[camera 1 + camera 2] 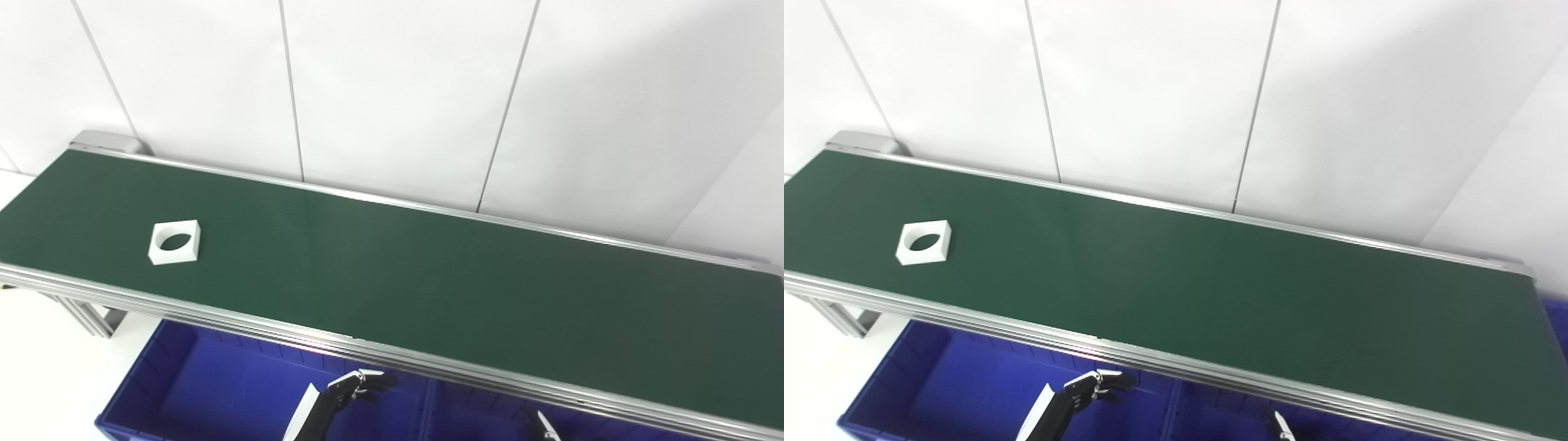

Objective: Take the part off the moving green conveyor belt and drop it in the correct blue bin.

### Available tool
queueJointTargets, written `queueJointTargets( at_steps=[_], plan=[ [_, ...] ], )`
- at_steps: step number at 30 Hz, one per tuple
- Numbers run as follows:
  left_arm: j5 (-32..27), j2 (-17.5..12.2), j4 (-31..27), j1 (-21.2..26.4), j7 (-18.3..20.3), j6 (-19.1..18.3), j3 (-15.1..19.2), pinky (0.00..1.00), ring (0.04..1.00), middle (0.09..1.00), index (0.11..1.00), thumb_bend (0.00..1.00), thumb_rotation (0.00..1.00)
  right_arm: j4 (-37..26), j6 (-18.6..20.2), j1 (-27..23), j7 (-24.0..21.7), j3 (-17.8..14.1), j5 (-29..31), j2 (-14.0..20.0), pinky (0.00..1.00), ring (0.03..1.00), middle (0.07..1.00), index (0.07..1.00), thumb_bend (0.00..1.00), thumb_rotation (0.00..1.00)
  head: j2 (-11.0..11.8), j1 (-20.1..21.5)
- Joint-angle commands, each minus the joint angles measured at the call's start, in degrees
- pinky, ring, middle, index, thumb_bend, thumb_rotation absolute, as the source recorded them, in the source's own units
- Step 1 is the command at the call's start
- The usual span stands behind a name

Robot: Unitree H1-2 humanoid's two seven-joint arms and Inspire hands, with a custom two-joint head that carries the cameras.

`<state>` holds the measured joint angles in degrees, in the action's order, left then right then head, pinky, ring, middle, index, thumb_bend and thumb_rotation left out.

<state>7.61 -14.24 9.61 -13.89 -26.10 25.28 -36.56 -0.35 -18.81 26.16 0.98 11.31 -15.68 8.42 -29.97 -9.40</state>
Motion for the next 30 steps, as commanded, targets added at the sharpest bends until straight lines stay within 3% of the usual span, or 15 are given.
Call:
queueJointTargets(
  at_steps=[1,3,7,14,18,22,30],
  plan=[
    [-0.5,-0.3,-1.5,0.5,-0.6,1.6,0.0,0.65,0.724,0.744,0.674,0.94,0.25,-1.1,-3.0,-0.4,0.4,-0.4,0.3,0.0,0.73,0.934,0.960,0.931,0.84,0.34,0.0,-0.1],
    [-0.8,-0.5,-2.4,0.4,-0.8,1.6,0.0,0.65,0.723,0.743,0.672,0.94,0.24,-0.9,-3.3,-0.4,0.2,-0.4,0.8,0.0,0.72,0.939,0.963,0.932,0.84,0.33,0.0,-0.1],
    [-0.9,-0.9,-5.7,0.0,-1.2,1.6,0.4,0.64,0.713,0.736,0.667,0.95,0.26,-0.9,-3.4,-0.5,-0.1,-0.4,1.4,0.1,0.80,0.940,0.964,0.938,0.85,0.34,0.2,-0.4],
    [-0.1,-1.7,-13.5,0.9,-0.8,1.6,2.4,0.62,0.700,0.730,0.689,0.96,0.27,-0.1,-4.1,-1.0,0.5,-0.4,0.7,-0.1,0.79,0.931,0.957,0.932,0.84,0.33,0.2,-0.4],
    [0.1,-2.7,-16.9,2.2,1.4,1.6,4.9,0.63,0.710,0.750,0.714,0.96,0.27,-0.2,-3.7,-0.9,0.3,-0.4,0.9,-0.2,0.77,0.946,0.966,0.936,0.84,0.33,0.3,-0.2],
    [-3.8,-3.8,-19.9,3.8,8.4,1.6,9.0,0.66,0.751,0.791,0.750,0.99,0.27,0.2,-3.9,-1.2,0.0,-0.3,1.4,-0.2,0.82,0.958,0.966,0.936,0.84,0.32,0.4,-0.6],
    [-3.1,-5.6,-24.6,6.6,19.8,-0.9,17.3,0.71,0.821,0.840,0.816,0.96,0.30,1.0,-5.5,-1.6,0.3,-0.4,1.6,-0.2,0.87,0.955,0.962,0.933,0.84,0.30,0.1,-0.4]
  ],
)
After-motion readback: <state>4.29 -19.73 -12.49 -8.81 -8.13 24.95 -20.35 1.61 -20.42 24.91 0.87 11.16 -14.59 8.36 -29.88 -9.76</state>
